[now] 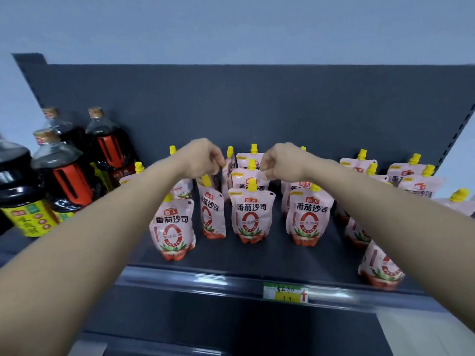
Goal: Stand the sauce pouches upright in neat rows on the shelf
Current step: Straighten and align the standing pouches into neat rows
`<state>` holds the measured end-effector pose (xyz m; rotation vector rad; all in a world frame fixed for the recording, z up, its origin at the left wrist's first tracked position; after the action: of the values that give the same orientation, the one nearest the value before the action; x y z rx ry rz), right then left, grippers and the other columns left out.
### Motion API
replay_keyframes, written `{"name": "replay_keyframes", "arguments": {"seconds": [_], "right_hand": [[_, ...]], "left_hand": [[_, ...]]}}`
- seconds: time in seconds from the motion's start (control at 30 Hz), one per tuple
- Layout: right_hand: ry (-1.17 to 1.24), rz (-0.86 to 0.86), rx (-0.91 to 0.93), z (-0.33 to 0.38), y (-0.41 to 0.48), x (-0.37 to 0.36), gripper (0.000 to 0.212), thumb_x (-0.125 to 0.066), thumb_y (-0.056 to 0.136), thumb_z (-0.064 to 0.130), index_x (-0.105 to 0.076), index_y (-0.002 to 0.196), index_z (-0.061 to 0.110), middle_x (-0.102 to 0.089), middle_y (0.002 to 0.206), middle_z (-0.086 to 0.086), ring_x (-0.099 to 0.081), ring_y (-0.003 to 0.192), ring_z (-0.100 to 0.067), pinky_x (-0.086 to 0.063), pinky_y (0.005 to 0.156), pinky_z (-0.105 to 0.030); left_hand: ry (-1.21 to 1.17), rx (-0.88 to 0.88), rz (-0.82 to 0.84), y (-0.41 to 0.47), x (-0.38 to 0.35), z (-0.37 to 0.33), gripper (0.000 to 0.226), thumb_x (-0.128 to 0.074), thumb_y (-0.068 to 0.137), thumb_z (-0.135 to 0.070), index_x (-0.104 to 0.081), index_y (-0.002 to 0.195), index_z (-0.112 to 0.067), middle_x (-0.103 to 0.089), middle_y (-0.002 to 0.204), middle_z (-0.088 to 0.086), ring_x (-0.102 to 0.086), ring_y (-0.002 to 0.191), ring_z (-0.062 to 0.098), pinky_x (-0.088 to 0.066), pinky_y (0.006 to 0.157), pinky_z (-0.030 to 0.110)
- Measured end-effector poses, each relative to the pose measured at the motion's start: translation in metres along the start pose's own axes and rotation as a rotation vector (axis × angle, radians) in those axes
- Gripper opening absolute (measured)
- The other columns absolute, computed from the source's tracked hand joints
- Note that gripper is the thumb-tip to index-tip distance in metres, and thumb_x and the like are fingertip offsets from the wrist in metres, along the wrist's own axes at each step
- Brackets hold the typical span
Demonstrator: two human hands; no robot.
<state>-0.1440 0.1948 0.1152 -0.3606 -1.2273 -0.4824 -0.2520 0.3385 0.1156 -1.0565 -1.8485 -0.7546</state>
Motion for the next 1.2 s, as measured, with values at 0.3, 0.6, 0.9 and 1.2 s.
{"name": "replay_keyframes", "arguments": {"seconds": [0.3, 0.6, 0.9, 1.2], "right_hand": [[-0.111, 0.020, -0.007, 0.013, 0.021, -0.023, 0.034, -0.063, 0.086, 0.023, -0.066, 0.114, 0.004, -0.070, 0.111, -0.015, -0.062, 0.107, -0.034, -0.053, 0.086, -0.038], [-0.208, 0.053, -0.109, -0.004, 0.028, -0.035, 0.020, -0.058, 0.091, 0.027, -0.051, 0.088, 0.008, -0.051, 0.085, -0.011, -0.044, 0.085, -0.029, -0.032, 0.075, -0.034], [-0.347, -0.006, -0.087, 0.019, 0.025, -0.039, 0.014, -0.050, 0.092, 0.011, -0.062, 0.097, 0.005, -0.044, 0.065, -0.004, -0.050, 0.077, -0.029, -0.044, 0.081, -0.043], [-0.234, 0.028, -0.110, 0.004, -0.016, -0.017, 0.025, -0.060, 0.085, 0.016, -0.068, 0.096, -0.005, -0.064, 0.087, -0.018, -0.057, 0.078, -0.030, -0.043, 0.063, -0.031]], "left_hand": [[-0.056, 0.001, 0.072, -0.001, -0.004, 0.023, 0.032, -0.073, 0.078, -0.037, -0.072, 0.094, -0.010, -0.072, 0.094, 0.005, -0.064, 0.089, 0.019, -0.049, 0.087, 0.034], [0.038, 0.019, 0.222, 0.000, -0.054, 0.025, 0.019, -0.074, 0.078, -0.011, -0.067, 0.087, 0.004, -0.060, 0.078, 0.009, -0.052, 0.072, 0.021, -0.045, 0.066, 0.028], [0.029, -0.019, 0.142, 0.004, -0.052, 0.046, 0.020, -0.070, 0.081, -0.007, -0.056, 0.066, -0.004, -0.042, 0.060, 0.005, -0.036, 0.057, 0.017, -0.032, 0.051, 0.022], [0.035, -0.024, 0.069, -0.008, -0.056, 0.031, 0.010, -0.068, 0.082, -0.004, -0.069, 0.072, -0.007, -0.052, 0.062, -0.002, -0.048, 0.071, 0.016, -0.039, 0.069, 0.024]]}}
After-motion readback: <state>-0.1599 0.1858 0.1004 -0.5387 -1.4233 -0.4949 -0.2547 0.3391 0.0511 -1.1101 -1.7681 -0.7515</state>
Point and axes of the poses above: each hand's wrist, its own y-axis towards the middle knuckle, its own x-axis out of the back of the hand, z = x × y, the point moved 5 cm from there along y, towards the middle knuckle
